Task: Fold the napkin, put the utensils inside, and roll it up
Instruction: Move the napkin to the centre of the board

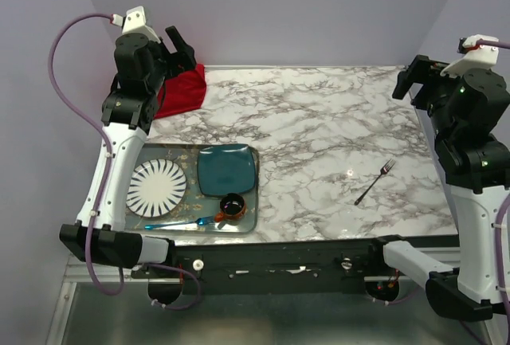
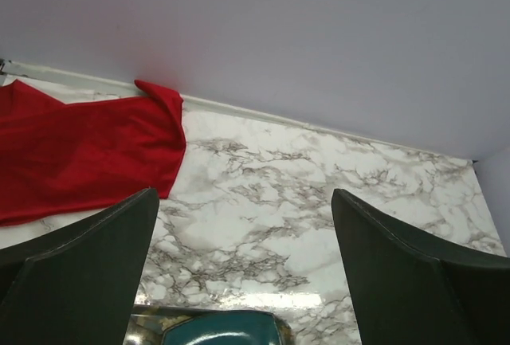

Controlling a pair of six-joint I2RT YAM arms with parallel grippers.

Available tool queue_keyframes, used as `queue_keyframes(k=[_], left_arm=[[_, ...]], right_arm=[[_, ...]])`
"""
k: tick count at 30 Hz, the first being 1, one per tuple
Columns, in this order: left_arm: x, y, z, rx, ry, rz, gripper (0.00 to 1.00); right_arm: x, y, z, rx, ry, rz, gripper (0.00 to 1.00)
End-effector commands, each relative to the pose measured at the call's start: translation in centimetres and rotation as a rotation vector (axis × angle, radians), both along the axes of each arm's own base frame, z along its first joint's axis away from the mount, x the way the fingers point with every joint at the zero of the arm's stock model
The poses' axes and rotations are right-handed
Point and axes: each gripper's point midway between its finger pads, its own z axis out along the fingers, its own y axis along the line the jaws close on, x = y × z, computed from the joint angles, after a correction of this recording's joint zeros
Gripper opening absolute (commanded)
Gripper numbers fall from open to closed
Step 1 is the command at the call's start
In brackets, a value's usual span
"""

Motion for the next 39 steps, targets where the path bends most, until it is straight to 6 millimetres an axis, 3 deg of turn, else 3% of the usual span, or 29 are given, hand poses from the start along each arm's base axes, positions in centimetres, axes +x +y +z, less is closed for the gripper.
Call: queue_keyframes(k=[1, 3, 7, 9, 10, 16, 19, 22, 24, 25, 35, 38, 39], left_arm=[[3.6, 0.5, -4.1, 0.011, 0.112, 0.062, 0.99], [5.4, 1.1, -6.6, 0.043, 0.173, 0.105, 0.99], [11.0, 1.2, -14.7, 0.112, 0.370, 0.123, 0.99], [12.7, 1.7, -16.8, 0.117, 0.407, 0.158, 0.99], [14.2, 1.7, -19.1, 0.112, 0.434, 0.168, 0.99], [20.8, 3.2, -24.0, 0.061, 0.453, 0.197, 0.99], [22.9, 3.7, -26.7, 0.014, 0.473, 0.220, 0.99], [24.5, 4.2, -28.8, -0.040, 0.453, 0.260, 0.99], [25.8, 3.6, -29.2, -0.105, 0.416, 0.226, 0.99], [26.2, 3.7, -30.5, -0.152, 0.425, 0.227, 0.99], [28.0, 1.1, -35.9, -0.383, 0.454, 0.214, 0.96], [27.9, 0.8, -37.0, -0.399, 0.473, 0.235, 0.85], [27.8, 0.7, -37.4, -0.402, 0.481, 0.239, 0.73]], right_arm=[[1.8, 1.2, -2.4, 0.037, 0.063, 0.047, 1.00], [3.0, 2.2, -4.0, 0.069, 0.107, 0.084, 1.00], [4.9, 3.9, -6.7, 0.111, 0.182, 0.144, 1.00], [5.9, 5.0, -9.0, 0.129, 0.237, 0.189, 1.00], [6.3, 5.4, -9.5, 0.131, 0.243, 0.202, 1.00], [8.4, 6.6, -15.4, 0.129, 0.365, 0.230, 1.00], [9.3, 7.1, -16.8, 0.134, 0.383, 0.242, 1.00], [9.8, 7.6, -18.0, 0.137, 0.401, 0.253, 1.00], [10.3, 7.8, -18.6, 0.139, 0.408, 0.251, 1.00], [10.4, 8.1, -18.6, 0.140, 0.406, 0.258, 1.00], [10.9, 10.3, -20.8, 0.132, 0.443, 0.288, 1.00], [10.9, 11.0, -21.5, 0.136, 0.460, 0.300, 1.00], [10.9, 11.2, -21.6, 0.137, 0.462, 0.302, 1.00]])
